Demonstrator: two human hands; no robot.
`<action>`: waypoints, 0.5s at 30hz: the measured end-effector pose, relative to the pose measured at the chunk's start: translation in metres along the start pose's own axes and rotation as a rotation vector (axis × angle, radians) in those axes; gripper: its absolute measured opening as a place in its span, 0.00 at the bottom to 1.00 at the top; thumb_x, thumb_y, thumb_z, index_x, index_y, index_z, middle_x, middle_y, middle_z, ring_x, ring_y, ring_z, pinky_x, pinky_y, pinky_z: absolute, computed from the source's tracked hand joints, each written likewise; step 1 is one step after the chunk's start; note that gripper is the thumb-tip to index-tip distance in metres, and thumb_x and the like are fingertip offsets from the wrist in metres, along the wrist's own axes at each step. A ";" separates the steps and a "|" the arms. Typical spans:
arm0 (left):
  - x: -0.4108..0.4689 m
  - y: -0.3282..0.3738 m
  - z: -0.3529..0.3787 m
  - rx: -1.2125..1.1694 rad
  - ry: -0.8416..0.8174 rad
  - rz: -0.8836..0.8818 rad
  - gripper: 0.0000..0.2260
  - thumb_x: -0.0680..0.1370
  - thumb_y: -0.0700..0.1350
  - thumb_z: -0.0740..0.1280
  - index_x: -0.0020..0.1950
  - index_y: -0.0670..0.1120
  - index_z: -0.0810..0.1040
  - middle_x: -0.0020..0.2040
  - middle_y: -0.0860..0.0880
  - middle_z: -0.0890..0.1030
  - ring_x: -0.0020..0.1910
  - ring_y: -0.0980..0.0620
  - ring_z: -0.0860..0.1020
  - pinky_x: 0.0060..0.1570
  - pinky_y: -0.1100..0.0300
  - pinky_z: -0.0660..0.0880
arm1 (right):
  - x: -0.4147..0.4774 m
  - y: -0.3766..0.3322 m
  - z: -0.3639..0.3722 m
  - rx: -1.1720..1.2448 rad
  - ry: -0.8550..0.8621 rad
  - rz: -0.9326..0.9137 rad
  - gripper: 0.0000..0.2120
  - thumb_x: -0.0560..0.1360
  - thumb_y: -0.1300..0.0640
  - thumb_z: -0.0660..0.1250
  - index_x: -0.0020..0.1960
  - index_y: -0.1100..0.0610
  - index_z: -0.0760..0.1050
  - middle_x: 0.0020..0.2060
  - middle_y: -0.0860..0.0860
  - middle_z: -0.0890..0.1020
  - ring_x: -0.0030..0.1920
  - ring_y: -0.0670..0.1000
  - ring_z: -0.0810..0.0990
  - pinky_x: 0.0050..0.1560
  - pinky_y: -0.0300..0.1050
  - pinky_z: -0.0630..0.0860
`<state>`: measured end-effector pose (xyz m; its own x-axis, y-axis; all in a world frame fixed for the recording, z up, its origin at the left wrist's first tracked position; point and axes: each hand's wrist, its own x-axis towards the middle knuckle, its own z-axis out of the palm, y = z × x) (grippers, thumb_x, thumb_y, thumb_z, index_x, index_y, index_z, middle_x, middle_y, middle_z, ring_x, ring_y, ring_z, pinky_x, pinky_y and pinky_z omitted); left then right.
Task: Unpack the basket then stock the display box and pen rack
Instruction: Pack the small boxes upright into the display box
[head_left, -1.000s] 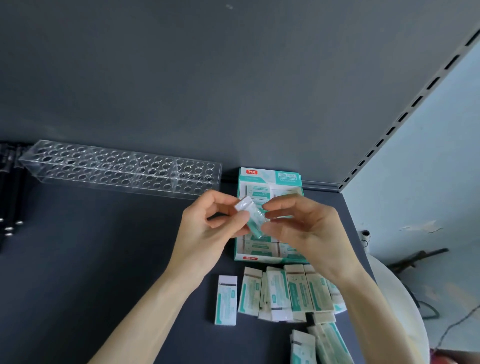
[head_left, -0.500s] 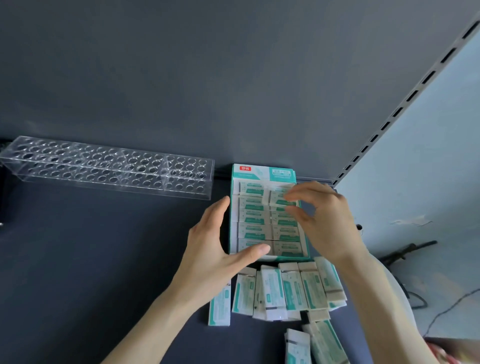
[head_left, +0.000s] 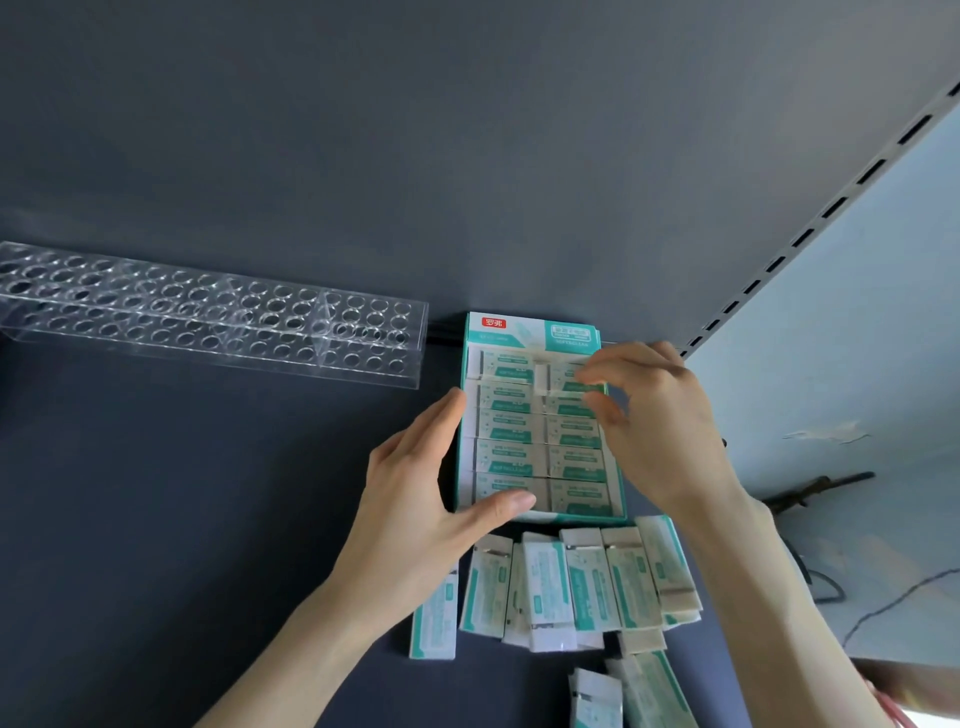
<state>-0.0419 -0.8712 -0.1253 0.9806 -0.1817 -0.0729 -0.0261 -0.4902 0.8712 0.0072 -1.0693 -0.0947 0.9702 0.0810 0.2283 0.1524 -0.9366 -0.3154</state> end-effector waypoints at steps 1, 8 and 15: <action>0.000 0.000 0.000 -0.002 0.002 0.000 0.46 0.62 0.69 0.65 0.77 0.56 0.57 0.74 0.61 0.63 0.73 0.55 0.60 0.72 0.49 0.62 | 0.001 -0.001 0.002 -0.020 -0.018 0.001 0.10 0.72 0.69 0.67 0.50 0.60 0.81 0.51 0.52 0.82 0.51 0.56 0.73 0.44 0.45 0.71; 0.000 -0.001 0.001 0.002 0.016 -0.004 0.46 0.61 0.69 0.66 0.76 0.57 0.57 0.74 0.63 0.62 0.73 0.57 0.59 0.72 0.53 0.59 | 0.002 0.002 0.008 -0.037 -0.011 -0.027 0.08 0.73 0.65 0.69 0.50 0.59 0.82 0.51 0.52 0.80 0.51 0.55 0.71 0.46 0.43 0.69; 0.000 -0.003 0.001 0.007 0.023 -0.016 0.46 0.61 0.69 0.66 0.76 0.59 0.57 0.73 0.64 0.61 0.73 0.58 0.58 0.70 0.59 0.57 | 0.010 -0.003 0.014 0.037 0.025 -0.055 0.07 0.73 0.68 0.67 0.43 0.60 0.82 0.46 0.51 0.81 0.44 0.57 0.74 0.42 0.46 0.71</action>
<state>-0.0420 -0.8710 -0.1285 0.9851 -0.1548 -0.0754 -0.0120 -0.4986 0.8667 0.0188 -1.0608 -0.1042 0.9552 0.1225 0.2693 0.2123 -0.9178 -0.3355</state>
